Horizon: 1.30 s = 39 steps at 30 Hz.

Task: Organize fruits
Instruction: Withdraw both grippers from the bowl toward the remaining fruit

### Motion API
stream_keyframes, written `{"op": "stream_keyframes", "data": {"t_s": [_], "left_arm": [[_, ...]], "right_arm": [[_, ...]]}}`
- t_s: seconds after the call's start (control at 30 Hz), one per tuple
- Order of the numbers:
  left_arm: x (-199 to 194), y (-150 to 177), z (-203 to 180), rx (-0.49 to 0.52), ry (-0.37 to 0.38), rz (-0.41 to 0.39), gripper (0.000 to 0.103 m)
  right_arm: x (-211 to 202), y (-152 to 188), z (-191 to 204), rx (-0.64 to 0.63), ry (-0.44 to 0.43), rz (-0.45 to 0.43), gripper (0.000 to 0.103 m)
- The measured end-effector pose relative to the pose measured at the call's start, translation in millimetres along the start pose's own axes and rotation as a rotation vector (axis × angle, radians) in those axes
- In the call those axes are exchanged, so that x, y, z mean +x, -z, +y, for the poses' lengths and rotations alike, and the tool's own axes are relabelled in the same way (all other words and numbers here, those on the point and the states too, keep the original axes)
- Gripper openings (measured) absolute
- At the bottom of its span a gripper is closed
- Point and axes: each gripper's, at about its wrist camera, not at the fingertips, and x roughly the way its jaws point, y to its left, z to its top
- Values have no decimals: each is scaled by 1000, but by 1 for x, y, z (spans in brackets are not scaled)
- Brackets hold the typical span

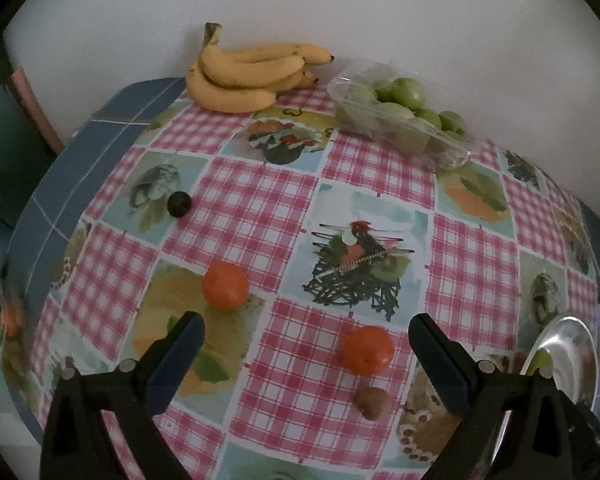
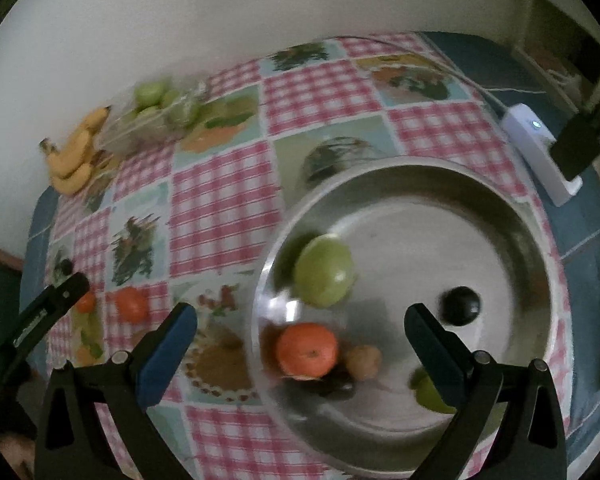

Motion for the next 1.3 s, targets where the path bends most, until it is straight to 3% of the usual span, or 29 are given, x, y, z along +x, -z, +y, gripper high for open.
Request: {"op": "stream_keyframes", "data": {"t_s": [0.17,0.37,0.47,0.83,1.03,1.3], "left_arm": [[-5,-2,7,29,-4,-4,103],[-6,-5,26,0,-18,-2,103],[1,-5,39,-41,10,25,103],[26,3,67,-157,29,95,103],[38,8,72,-182,38,124,103],[48,12,75,-203,55,159,103]], "right_arm": [[2,5,27,-53,-49,7,103],[14,12,52,-96,-67,27,103],[23,14,61,-99,-104,41,103],[40,22,93,-176,-113,47,103],[48,25,108,-210,-144,65,103],[69,36,121,-262,-115,103,103]]}}
